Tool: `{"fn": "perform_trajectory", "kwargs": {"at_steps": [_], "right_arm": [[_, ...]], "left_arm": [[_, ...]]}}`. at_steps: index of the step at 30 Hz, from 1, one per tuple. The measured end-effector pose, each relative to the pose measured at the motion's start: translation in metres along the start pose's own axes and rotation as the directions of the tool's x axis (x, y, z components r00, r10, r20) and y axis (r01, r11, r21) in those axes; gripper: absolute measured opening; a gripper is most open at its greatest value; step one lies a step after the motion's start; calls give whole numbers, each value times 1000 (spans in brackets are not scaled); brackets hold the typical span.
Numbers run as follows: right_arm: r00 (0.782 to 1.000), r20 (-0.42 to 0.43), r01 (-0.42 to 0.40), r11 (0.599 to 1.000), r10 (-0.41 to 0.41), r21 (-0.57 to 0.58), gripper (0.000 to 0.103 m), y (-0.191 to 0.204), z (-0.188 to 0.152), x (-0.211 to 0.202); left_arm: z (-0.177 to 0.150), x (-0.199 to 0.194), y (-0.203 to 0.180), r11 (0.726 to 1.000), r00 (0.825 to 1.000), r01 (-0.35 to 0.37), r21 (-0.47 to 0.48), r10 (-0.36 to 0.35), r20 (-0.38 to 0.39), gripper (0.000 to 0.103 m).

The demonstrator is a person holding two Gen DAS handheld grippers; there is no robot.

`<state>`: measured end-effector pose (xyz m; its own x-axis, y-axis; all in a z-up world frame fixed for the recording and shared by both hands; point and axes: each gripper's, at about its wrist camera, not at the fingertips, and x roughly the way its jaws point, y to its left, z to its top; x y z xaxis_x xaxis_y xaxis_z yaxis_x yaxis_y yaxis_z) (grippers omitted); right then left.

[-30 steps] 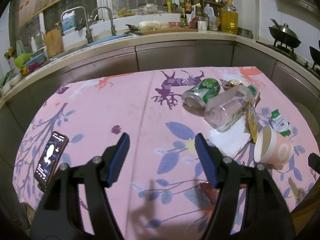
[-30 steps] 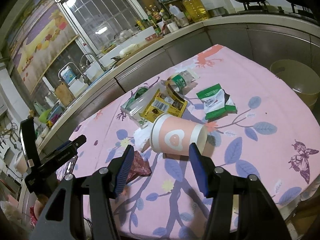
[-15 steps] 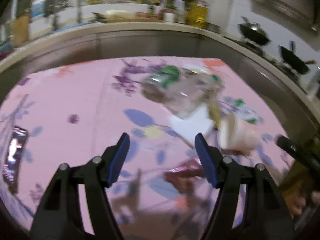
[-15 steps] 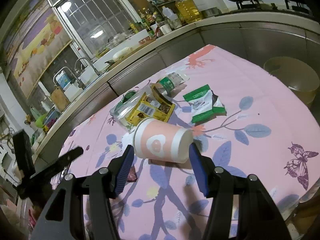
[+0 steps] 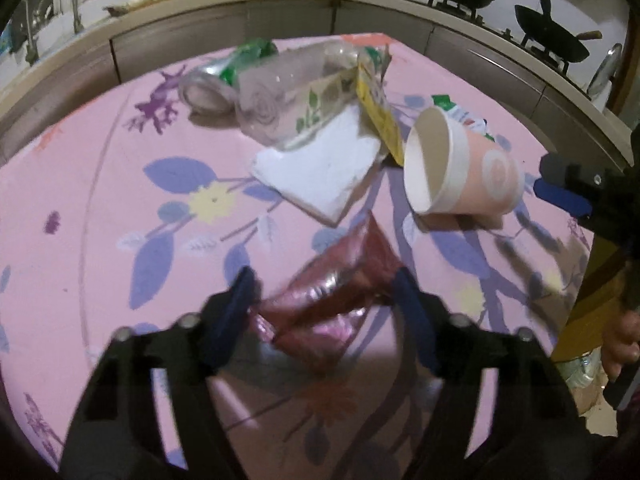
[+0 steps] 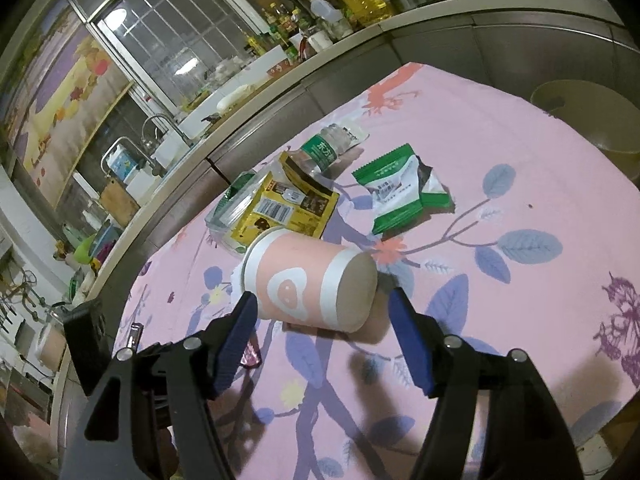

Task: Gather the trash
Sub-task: 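Grasp the pink foil wrapper with the left gripper, then grasp the pink paper cup with the right gripper while the left holds the wrapper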

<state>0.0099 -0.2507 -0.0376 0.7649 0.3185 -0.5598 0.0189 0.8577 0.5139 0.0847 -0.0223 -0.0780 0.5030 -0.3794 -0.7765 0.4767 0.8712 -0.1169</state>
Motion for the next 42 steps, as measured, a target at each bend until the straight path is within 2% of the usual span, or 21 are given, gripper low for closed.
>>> {"fn": "perform_trajectory", "kwargs": {"at_steps": [3, 5, 7, 10, 14, 19, 26, 34, 36, 38, 41, 42], "right_arm": [[1000, -2, 21, 999, -21, -46, 66, 9, 7, 8], [999, -20, 31, 997, -33, -70, 68, 14, 9, 17], [998, -27, 53, 996, -55, -65, 71, 17, 10, 24], [996, -17, 83, 996, -83, -29, 74, 22, 10, 32], [993, 4, 119, 992, -119, -32, 81, 35, 7, 40], [987, 10, 163, 986, -163, -35, 83, 42, 7, 47], [988, -28, 153, 988, -153, 9, 85, 35, 7, 55], [985, -24, 172, 985, -172, -16, 87, 36, 5, 67], [986, -12, 168, 985, -169, -47, 82, 37, 4, 66], [989, -9, 146, 988, -147, -53, 63, 36, 4, 64], [992, 2, 123, 991, -123, -55, 52, 32, 4, 58], [993, 6, 118, 991, -118, -58, 45, 32, 4, 56]], "left_arm": [[1, 1, -1, 1000, 1000, -1, 11, 1, 10, 53], [1, 0, -1, 1000, 1000, 10, 17, -10, 15, 33], [1, -1, -2, 1000, 1000, 14, 15, -14, 25, 21], [1, -4, 1, 999, 999, 35, 2, -35, 35, 16], [0, -7, 6, 998, 997, 68, -11, -67, 49, 11], [-3, -19, 14, 995, 993, 98, -29, -96, 71, 10], [-4, -41, 27, 984, 982, 159, -75, -149, 119, 9], [-1, -51, 20, 985, 982, 152, -77, -142, 128, 9], [0, -52, 18, 986, 982, 148, -73, -138, 129, 9], [2, -55, 15, 988, 983, 141, -66, -131, 132, 9], [7, -58, 12, 989, 983, 133, -60, -124, 135, 9], [8, -58, 11, 990, 984, 129, -59, -120, 135, 9]]}}
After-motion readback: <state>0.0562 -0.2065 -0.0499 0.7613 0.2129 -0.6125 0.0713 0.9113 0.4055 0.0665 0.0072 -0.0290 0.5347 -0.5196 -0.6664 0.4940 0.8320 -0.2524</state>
